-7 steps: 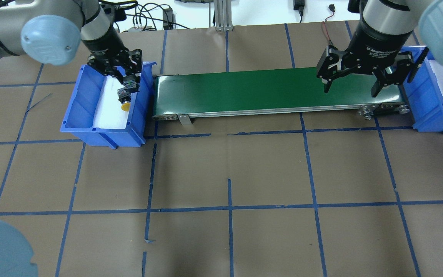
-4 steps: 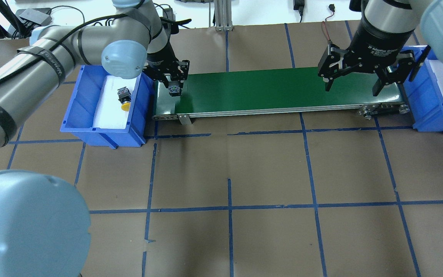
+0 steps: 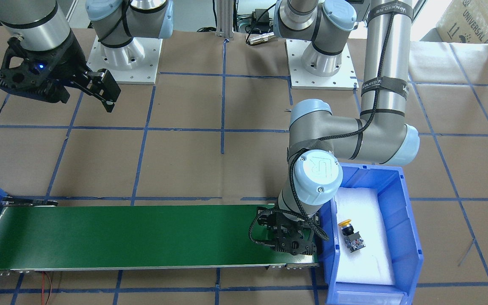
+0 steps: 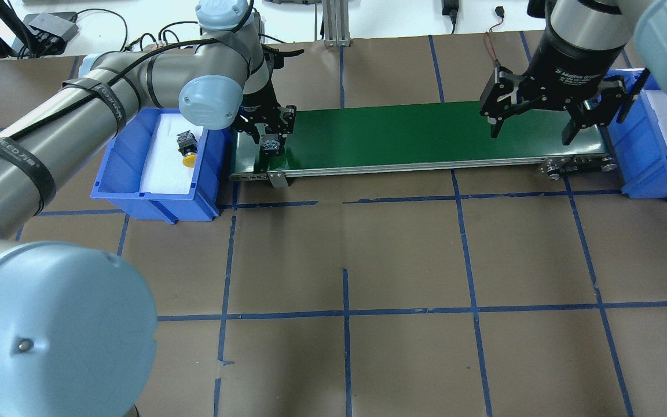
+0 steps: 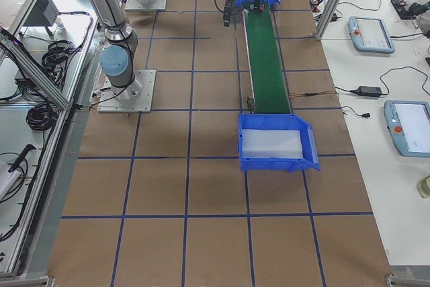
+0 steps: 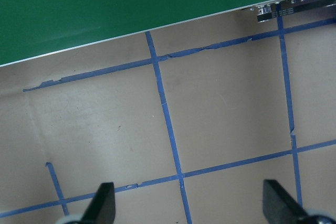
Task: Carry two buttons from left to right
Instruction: 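Release the red button on the belt and raise the left gripper, then lower the left gripper into the bin onto the yellow button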
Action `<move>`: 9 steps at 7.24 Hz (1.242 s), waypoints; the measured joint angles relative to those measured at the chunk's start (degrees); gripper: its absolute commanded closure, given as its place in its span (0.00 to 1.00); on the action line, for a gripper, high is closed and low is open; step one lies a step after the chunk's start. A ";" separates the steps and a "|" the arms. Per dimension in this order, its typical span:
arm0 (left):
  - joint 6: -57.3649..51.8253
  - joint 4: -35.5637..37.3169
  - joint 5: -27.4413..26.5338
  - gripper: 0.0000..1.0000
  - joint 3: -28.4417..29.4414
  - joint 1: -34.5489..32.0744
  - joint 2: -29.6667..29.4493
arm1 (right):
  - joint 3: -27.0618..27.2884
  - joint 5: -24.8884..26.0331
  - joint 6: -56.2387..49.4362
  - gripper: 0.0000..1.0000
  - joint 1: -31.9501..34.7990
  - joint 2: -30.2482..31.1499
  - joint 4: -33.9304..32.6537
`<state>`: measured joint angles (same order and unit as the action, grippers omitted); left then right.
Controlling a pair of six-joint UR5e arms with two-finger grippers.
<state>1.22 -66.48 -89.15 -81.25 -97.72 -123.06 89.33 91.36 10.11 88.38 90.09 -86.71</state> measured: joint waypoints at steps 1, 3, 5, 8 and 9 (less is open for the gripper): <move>0.00 -1.51 0.02 0.01 0.18 -0.04 1.75 | 0.03 -0.02 0.00 0.00 0.01 0.00 -0.01; -0.62 -6.39 -0.16 0.00 -0.34 1.73 9.54 | 0.05 -0.02 0.00 0.00 0.03 0.01 0.02; -1.30 -7.46 0.73 0.01 -0.39 8.33 13.02 | 0.06 -0.01 0.00 0.00 -0.01 0.00 0.01; -2.51 -7.44 6.34 0.00 -0.49 17.14 11.54 | 0.12 -0.39 -0.06 0.00 -0.01 0.00 0.02; -3.30 -6.49 6.54 0.00 -1.07 17.84 9.06 | 0.13 -1.50 -0.06 0.00 0.03 0.00 0.02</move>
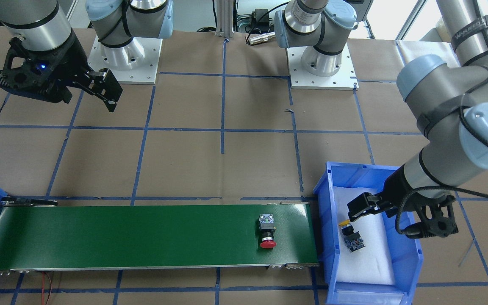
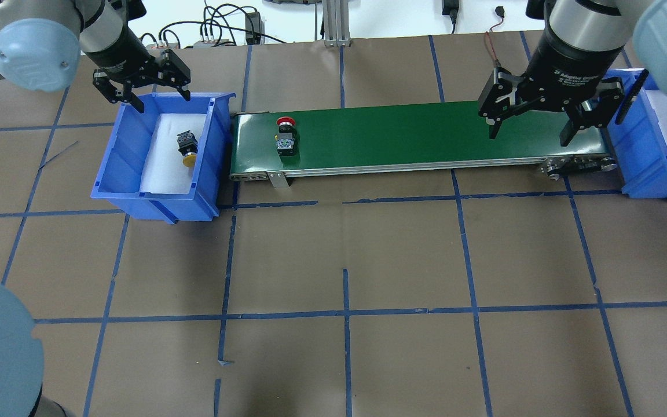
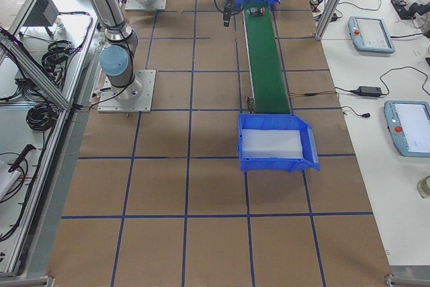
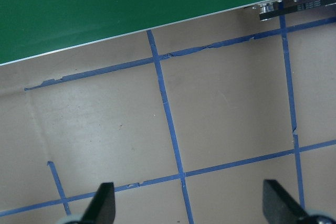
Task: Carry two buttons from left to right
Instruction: 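Lower the left gripper into the bin onto the yellow button, then grasp and lift the yellow-capped button with the left gripper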
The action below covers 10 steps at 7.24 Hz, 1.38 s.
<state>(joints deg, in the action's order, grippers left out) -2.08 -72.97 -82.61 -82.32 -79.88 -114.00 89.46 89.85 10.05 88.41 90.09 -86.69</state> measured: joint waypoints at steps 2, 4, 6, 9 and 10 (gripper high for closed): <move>-0.63 2.06 -0.34 0.01 0.07 2.47 -5.69 | 0.01 -1.62 0.13 0.00 0.04 -0.04 -0.10; -0.73 2.36 -0.58 0.01 -0.59 4.31 -8.66 | 0.01 -1.77 0.27 0.00 0.08 -0.01 -0.10; -0.14 2.58 -0.45 0.02 -0.39 4.03 -9.87 | 0.01 -1.78 0.31 0.00 0.15 0.00 -0.14; -0.02 2.90 -0.36 0.05 -0.11 3.69 -10.66 | 0.01 -1.75 0.32 0.00 0.18 0.00 -0.11; -0.05 2.94 -0.29 0.19 -0.09 3.40 -10.85 | 0.01 -1.74 0.32 0.00 0.18 0.00 -0.08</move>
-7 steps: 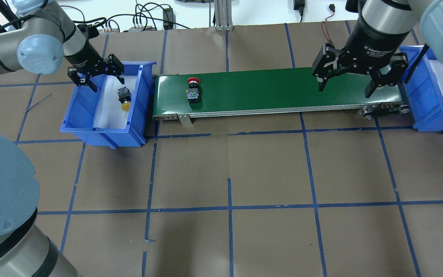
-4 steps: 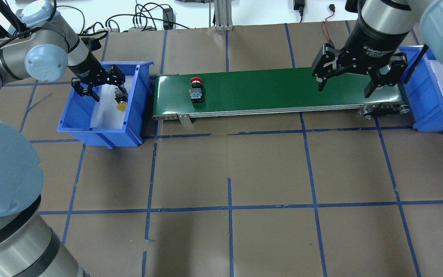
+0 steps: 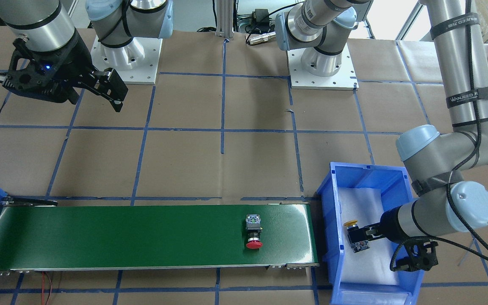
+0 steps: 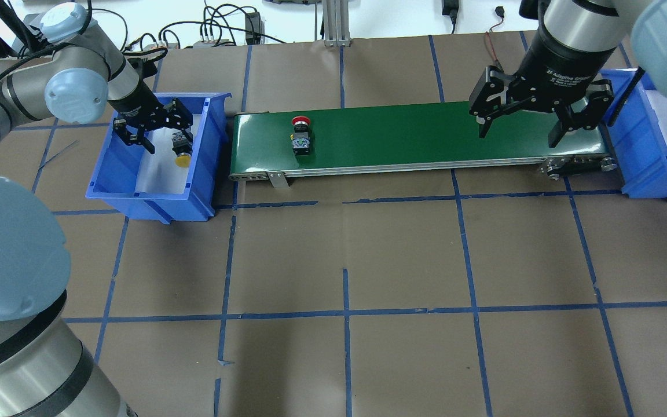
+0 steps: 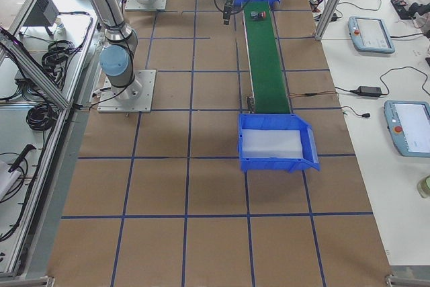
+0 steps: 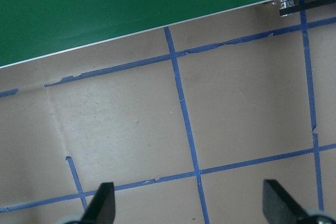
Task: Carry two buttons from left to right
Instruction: 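Grasp and lift the yellow-capped button with the left gripper, then carry the yellow button with the left gripper onto the conveyor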
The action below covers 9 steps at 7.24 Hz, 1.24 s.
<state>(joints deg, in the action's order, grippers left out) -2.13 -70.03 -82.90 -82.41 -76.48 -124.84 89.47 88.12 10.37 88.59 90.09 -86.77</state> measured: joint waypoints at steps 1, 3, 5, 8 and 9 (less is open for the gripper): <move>-0.23 0.00 0.04 0.46 0.01 -0.30 -0.20 | 0.00 -0.01 0.00 0.00 0.00 0.00 0.01; -0.76 -0.02 0.01 0.64 0.05 -0.79 -0.46 | 0.04 0.02 0.00 0.00 0.00 0.00 0.01; -0.66 -0.15 -0.15 0.83 0.04 -1.10 -0.30 | 0.01 -0.06 0.02 0.00 0.00 0.00 -0.05; -1.30 -2.42 -0.63 0.83 0.13 -1.11 3.71 | 0.00 -0.11 0.05 0.00 0.00 -0.02 -0.05; -2.52 -6.23 -1.25 0.82 0.16 -0.89 7.86 | 0.00 -0.10 0.04 0.00 0.00 -0.01 -0.03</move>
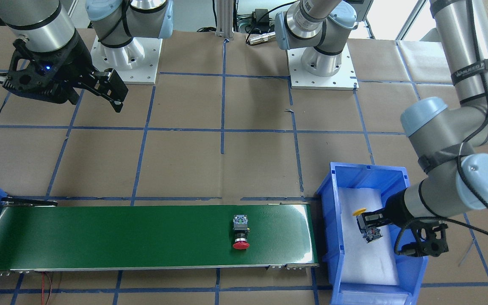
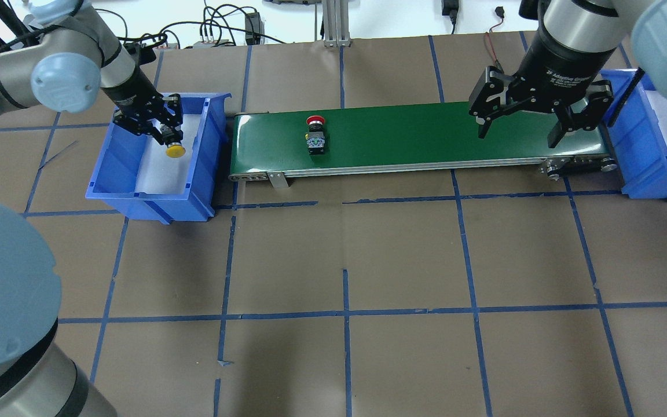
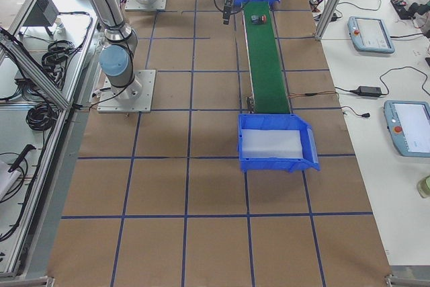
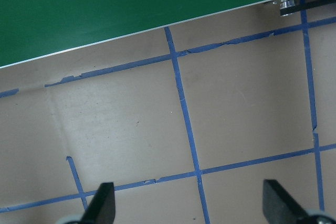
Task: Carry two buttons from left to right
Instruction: 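Carry the yellow button with the left gripper onto the conveyor, then release the yellow button on the belt and withdraw the left gripper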
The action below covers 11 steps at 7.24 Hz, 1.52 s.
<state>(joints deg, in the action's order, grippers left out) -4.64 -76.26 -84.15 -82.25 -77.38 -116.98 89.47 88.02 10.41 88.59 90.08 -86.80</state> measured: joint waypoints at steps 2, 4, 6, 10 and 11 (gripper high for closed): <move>-1.42 -6.06 -0.37 0.85 -0.04 -1.27 7.50 | 0.02 0.04 -0.06 0.00 -0.05 0.01 0.03; -0.39 -2.75 -0.13 0.85 0.05 -9.52 7.18 | 0.03 0.09 -0.08 0.00 -0.07 0.01 0.03; -0.02 9.52 -1.64 0.84 1.10 -16.53 -1.18 | 0.02 0.02 -0.11 0.00 -0.05 -0.04 0.02; -0.66 9.78 -3.38 0.34 1.95 -18.54 -6.30 | 0.08 0.02 -0.15 0.00 -0.07 -0.06 -0.07; -0.57 9.03 -3.48 0.00 1.94 -18.67 -6.42 | 0.09 0.03 -0.14 0.00 -0.08 -0.07 -0.06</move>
<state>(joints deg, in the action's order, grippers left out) -5.22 -67.23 -87.63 -80.31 -96.04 -123.40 89.56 88.05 10.28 88.51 90.01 -86.86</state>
